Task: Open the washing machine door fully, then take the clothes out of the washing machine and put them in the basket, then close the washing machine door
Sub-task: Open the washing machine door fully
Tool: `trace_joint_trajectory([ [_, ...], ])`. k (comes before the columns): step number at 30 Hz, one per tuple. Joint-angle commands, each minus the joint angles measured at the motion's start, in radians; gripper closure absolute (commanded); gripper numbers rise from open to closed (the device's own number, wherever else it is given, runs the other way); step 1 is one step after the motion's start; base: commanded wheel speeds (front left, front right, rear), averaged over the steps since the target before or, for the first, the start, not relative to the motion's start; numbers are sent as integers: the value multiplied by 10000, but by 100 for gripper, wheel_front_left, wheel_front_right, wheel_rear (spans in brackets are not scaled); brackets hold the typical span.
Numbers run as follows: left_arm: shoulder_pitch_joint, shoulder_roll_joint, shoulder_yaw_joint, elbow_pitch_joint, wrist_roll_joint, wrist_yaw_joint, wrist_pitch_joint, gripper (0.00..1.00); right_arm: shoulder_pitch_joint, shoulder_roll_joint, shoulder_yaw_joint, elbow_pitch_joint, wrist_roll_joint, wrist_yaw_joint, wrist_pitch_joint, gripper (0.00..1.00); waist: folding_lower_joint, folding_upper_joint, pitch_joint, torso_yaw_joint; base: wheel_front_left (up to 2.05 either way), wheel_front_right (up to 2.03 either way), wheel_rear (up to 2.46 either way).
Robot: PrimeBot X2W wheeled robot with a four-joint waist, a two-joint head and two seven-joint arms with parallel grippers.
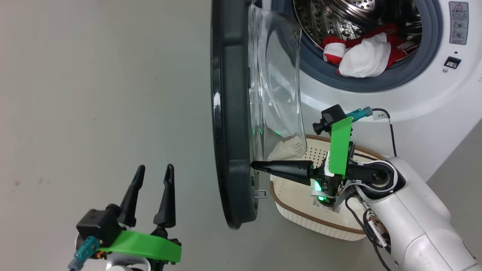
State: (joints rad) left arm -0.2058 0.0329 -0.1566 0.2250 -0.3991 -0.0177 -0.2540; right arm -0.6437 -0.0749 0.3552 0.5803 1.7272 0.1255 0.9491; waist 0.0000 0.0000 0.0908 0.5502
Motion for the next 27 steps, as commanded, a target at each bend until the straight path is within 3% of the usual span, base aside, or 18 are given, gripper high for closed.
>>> trace_joint_trajectory([
  [1,-32,173,396,-328,-90,63,-78,0,-363,245,243,-256,142,52,-69,100,0,0,44,23,0,0,0],
  [15,21,173,395,-319,-159,95,-78,0,-506,219,437,-60,-98,52,-605,100,0,0,-36,-31,0,0,0],
  [17,16,173,371,-196,-158,76,-78,0,-424,148,302,-126,-364,52,-917,58,0,0,-119,-63,0,0,0],
  [18,11,173,364,-131,-157,63,-78,0,-346,95,237,-196,-490,52,-1067,42,0,0,-158,-80,0,0,0],
  [19,-1,173,361,-71,-153,55,-78,0,-259,24,174,-290,-648,52,-1257,0,0,0,-205,-99,0,0,0],
  [27,-144,173,330,315,-97,-60,-78,0,698,-809,-178,-1457,-2426,52,-3846,0,0,0,-447,-213,0,0,0],
])
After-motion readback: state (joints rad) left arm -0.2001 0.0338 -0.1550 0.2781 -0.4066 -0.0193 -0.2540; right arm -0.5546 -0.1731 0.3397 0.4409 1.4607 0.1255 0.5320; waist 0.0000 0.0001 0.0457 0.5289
